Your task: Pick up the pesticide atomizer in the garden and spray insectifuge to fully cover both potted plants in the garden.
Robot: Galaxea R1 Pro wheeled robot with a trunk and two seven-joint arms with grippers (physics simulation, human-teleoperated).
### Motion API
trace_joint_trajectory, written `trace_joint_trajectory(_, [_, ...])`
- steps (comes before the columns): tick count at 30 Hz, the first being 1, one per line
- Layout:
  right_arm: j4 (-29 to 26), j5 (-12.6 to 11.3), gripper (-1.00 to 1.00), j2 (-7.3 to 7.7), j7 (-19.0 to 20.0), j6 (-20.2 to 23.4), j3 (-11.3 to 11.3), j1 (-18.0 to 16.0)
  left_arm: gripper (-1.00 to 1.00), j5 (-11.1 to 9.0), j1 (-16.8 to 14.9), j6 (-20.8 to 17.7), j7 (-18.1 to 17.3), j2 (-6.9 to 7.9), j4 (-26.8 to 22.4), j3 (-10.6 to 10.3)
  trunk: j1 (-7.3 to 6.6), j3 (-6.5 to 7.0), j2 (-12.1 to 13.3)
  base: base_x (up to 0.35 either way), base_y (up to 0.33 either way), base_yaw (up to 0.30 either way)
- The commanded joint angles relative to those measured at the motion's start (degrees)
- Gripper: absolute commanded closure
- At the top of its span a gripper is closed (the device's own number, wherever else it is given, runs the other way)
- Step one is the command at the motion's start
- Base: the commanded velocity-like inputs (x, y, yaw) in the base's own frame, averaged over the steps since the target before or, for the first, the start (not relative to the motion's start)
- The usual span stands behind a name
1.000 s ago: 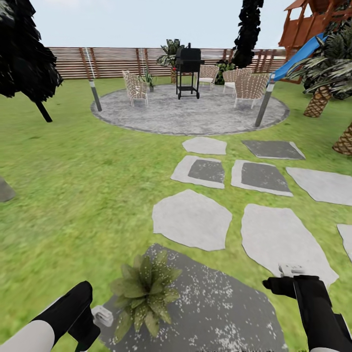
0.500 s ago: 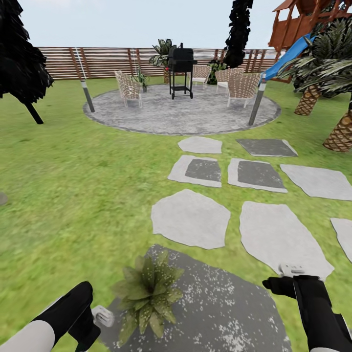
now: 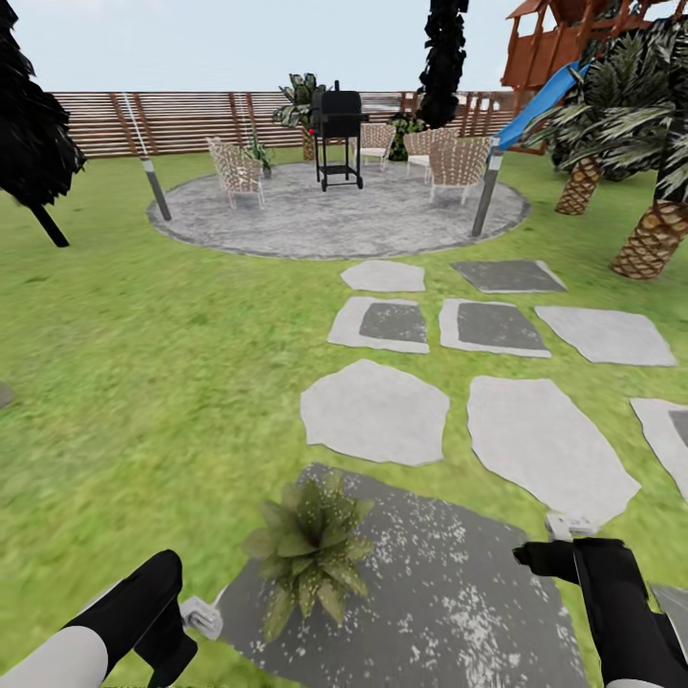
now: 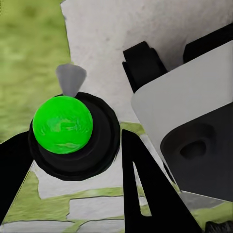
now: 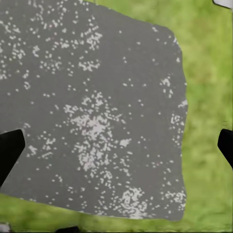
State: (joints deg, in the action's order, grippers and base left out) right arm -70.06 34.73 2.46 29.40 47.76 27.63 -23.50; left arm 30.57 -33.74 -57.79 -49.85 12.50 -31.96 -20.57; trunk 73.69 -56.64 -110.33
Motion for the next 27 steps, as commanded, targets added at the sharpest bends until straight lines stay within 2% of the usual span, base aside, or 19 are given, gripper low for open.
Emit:
trace_joint_trajectory(1, [-0.1, 0.6, -1.0, -0.01, 0.6, 0.1, 0.1, -0.1, 1.0, 0.5, 0.0, 0.0, -0.6, 0.07, -0.1, -0.3, -0.03, -0.05, 0.0, -0.221, 0.25, -0.264])
trace_joint_trajectory(10, [-0.1, 0.6, -1.0, 0.0, 0.6, 0.1, 0.1, -0.1, 1.0, 0.5, -0.2, 0.0, -0.6, 0.15, -0.1, -0.1, -0.03, -0.05, 0.0, -0.103, 0.302, -0.253])
trace_joint_trajectory(20, [-0.1, 0.6, -1.0, -0.04, 0.6, 0.0, 0.1, -0.1, 1.0, 0.5, -0.3, 0.0, -0.6, 0.0, -0.1, 0.1, -0.03, -0.05, 0.0, -0.001, 0.322, -0.029])
trace_joint_trajectory(27, [-0.1, 0.7, -1.0, 0.0, 0.6, 0.1, 0.1, -0.1, 1.0, 0.5, -0.2, 0.0, -0.6, -0.02, -0.1, 0.3, -0.03, -0.05, 0.0, 0.0, 0.322, -0.222])
